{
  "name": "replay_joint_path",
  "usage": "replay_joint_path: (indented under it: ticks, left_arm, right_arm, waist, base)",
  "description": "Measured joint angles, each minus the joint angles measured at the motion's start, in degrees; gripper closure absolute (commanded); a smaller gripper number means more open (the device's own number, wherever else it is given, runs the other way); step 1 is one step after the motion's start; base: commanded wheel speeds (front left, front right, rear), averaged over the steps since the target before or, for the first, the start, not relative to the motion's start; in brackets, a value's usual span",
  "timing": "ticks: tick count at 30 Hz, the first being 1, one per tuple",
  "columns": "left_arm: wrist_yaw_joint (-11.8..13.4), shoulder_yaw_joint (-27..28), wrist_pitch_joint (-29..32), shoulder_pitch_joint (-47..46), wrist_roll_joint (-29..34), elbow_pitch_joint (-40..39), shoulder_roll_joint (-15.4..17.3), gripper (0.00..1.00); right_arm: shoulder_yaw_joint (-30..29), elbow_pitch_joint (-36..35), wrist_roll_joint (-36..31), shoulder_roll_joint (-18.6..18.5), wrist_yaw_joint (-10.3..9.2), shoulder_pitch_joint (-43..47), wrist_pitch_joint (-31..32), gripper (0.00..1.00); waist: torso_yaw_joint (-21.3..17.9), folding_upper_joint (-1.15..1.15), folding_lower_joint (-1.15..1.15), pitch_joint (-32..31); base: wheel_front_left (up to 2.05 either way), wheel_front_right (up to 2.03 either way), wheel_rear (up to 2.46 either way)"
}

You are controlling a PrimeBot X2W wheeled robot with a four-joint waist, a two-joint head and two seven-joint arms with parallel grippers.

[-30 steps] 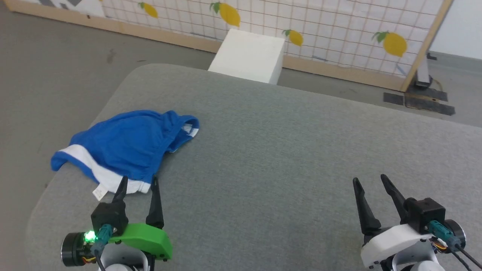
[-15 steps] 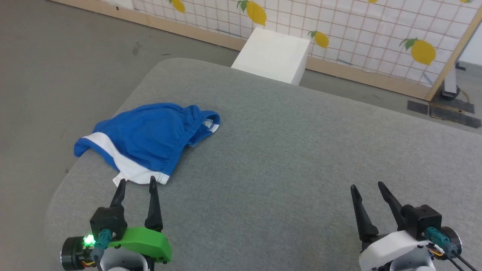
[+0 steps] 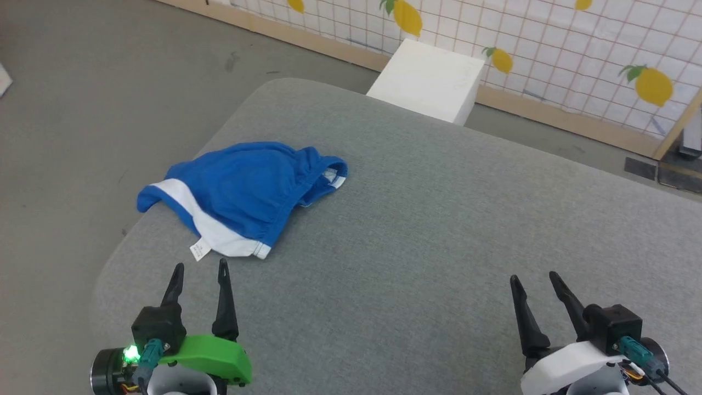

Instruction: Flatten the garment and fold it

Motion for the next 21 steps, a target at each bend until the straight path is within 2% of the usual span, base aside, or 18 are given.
replay_joint_path:
  ticks: [21]
  left_arm:
    - [1.05, -0.43, -2.48, 0.41, -1.48, 1.44, 0.0, 0.0]
  right_arm:
    - [-0.1, 0.89, -0.04, 0.0, 0.0, 0.12, -2.56, 0.0]
  waist:
    - [5.67, 0.0, 0.0, 0.23]
  base:
    - [0.0, 0.0, 0.0]
